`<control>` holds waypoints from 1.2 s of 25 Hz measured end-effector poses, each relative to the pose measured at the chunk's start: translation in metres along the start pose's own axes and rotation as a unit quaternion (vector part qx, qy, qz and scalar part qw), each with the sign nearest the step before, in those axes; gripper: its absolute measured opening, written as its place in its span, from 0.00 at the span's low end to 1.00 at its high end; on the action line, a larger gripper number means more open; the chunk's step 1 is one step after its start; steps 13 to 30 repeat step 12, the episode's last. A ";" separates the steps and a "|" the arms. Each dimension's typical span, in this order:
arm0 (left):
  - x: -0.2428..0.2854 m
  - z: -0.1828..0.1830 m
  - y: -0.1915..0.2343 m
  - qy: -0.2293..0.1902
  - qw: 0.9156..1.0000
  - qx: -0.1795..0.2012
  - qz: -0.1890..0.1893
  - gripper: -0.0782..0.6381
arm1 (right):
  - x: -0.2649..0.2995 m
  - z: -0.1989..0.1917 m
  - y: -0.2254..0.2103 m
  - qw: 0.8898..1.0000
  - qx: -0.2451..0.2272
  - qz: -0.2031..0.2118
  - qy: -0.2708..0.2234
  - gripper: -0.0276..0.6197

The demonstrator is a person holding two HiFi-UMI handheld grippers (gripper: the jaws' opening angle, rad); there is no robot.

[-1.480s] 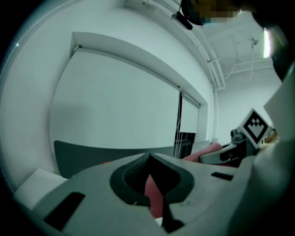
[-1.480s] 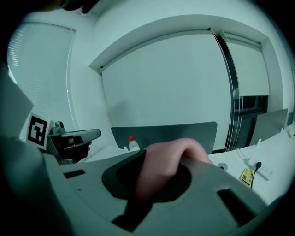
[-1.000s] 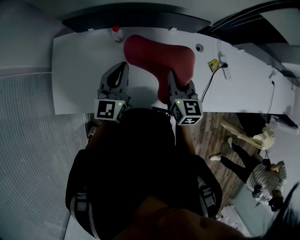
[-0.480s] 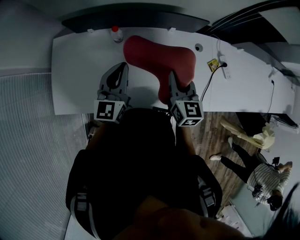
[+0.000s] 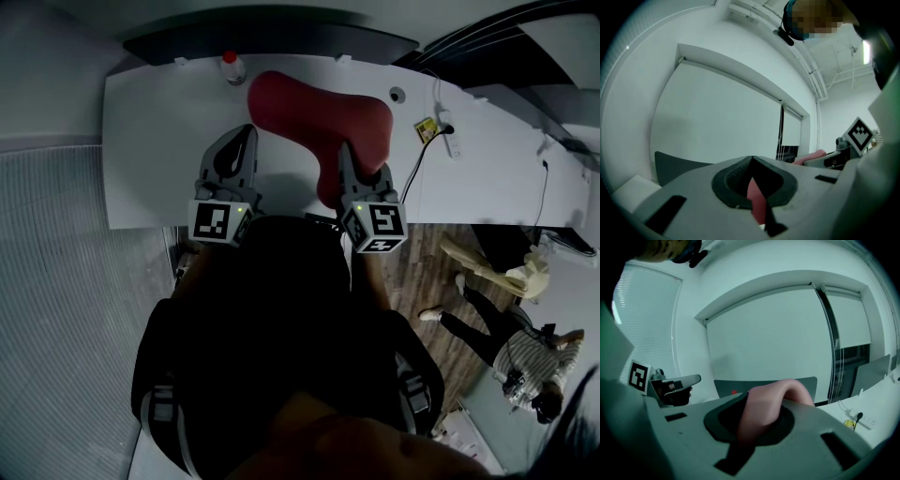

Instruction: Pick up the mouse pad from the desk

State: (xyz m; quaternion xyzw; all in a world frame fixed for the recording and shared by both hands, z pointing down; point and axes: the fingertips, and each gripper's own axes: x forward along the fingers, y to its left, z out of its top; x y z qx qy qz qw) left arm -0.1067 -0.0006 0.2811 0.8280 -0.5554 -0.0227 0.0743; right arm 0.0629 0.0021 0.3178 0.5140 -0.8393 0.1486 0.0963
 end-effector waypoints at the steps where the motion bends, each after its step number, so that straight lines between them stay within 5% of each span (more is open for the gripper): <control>1: 0.000 -0.001 0.000 0.002 1.000 -0.001 0.000 0.12 | 0.000 0.000 0.000 1.000 0.000 0.000 0.000 0.09; 30: 0.001 -0.005 0.003 0.013 1.000 -0.004 -0.002 0.12 | 0.003 0.002 0.002 1.000 -0.001 0.001 0.001 0.09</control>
